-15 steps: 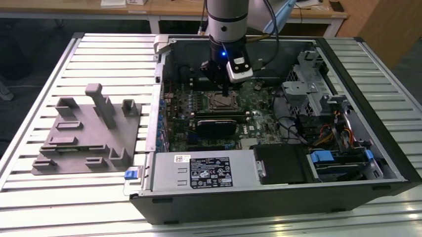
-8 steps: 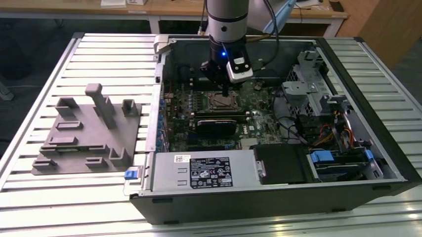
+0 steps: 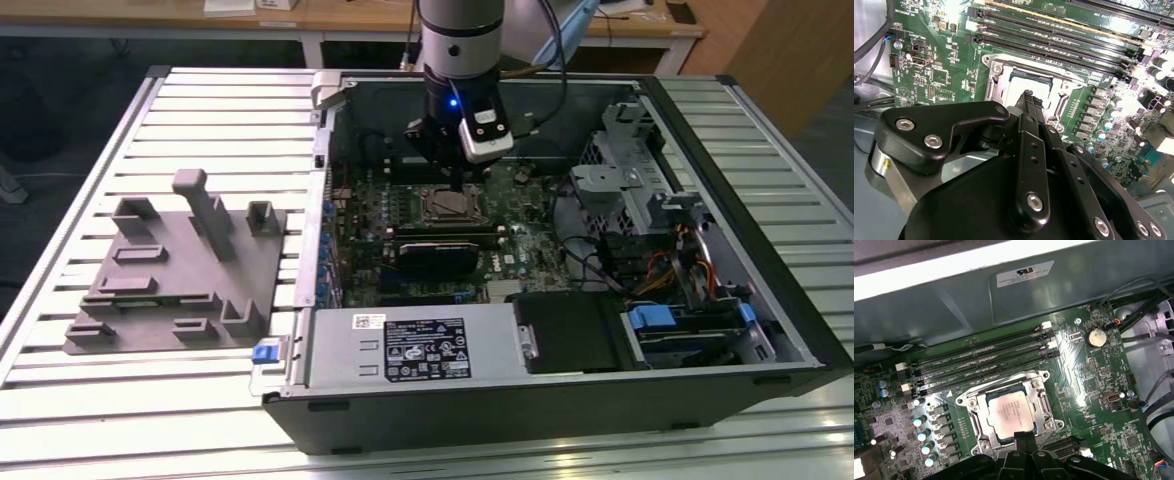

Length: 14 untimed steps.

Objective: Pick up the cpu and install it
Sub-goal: 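Install the second cpu locking lever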

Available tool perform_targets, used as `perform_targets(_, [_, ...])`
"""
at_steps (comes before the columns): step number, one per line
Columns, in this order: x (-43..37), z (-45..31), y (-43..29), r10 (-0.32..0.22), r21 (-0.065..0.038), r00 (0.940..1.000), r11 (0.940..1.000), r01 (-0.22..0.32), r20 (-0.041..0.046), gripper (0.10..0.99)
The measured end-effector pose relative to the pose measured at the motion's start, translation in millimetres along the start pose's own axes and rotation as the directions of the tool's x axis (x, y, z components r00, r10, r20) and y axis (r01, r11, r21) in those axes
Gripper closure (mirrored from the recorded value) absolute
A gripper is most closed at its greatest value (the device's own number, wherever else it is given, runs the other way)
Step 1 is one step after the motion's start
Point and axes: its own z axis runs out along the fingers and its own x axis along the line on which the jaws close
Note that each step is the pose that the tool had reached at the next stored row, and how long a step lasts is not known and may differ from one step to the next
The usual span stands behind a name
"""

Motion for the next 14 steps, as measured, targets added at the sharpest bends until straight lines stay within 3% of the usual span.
perform_targets(8, [-0.5,-2.0,-0.7,0.000,0.000,1.0000,1.0000,0.000,-0.0001,0.980])
perform_targets(14, [-3.0,-2.1,-8.6,0.000,0.000,1.0000,1.0000,0.000,0.0000,0.980])
